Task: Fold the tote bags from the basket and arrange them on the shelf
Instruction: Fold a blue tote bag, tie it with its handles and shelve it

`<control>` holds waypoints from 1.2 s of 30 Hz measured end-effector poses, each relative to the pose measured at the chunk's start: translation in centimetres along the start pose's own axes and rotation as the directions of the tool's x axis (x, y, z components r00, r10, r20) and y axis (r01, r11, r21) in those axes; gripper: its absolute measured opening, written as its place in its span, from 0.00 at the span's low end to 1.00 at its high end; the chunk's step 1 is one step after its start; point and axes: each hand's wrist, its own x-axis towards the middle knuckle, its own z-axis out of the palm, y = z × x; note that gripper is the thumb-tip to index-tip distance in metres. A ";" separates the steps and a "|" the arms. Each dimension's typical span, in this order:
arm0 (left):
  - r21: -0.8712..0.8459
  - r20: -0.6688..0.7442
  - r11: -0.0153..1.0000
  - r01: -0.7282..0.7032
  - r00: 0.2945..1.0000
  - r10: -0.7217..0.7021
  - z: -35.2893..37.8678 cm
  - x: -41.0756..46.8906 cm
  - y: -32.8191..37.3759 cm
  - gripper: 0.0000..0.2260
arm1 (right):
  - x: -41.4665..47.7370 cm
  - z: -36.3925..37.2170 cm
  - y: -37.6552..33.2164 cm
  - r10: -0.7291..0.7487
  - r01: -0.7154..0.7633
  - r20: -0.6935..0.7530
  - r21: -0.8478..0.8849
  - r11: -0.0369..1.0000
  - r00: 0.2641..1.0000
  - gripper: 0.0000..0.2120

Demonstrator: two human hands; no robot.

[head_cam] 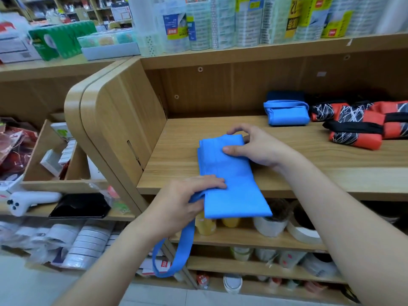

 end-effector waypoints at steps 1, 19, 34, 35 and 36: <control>-0.121 -0.021 0.991 0.058 0.998 -0.061 -0.1 0.0 0.1 0.16 | 0.0 -0.1 0.1 0.016 -0.016 0.003 0.075 0.997 1.000 0.20; -0.024 -0.256 0.954 0.299 0.921 -0.295 0.6 3.8 1.9 0.16 | -4.4 4.4 -1.5 0.047 0.158 -0.431 0.427 0.891 0.901 0.22; -0.479 -0.144 0.865 0.147 0.959 -0.243 1.4 3.2 3.6 0.14 | -5.3 4.7 -0.5 -0.176 0.355 -0.659 0.146 0.923 0.731 0.11; -0.444 -0.173 0.889 0.113 0.963 -0.209 1.5 3.1 3.7 0.09 | -5.5 4.2 -0.6 -0.197 0.355 -0.635 0.132 0.925 0.747 0.12; -0.393 -0.201 0.916 0.083 0.964 -0.173 1.6 3.0 3.7 0.06 | -5.8 3.7 -0.8 -0.227 0.352 -0.591 0.104 0.930 0.774 0.13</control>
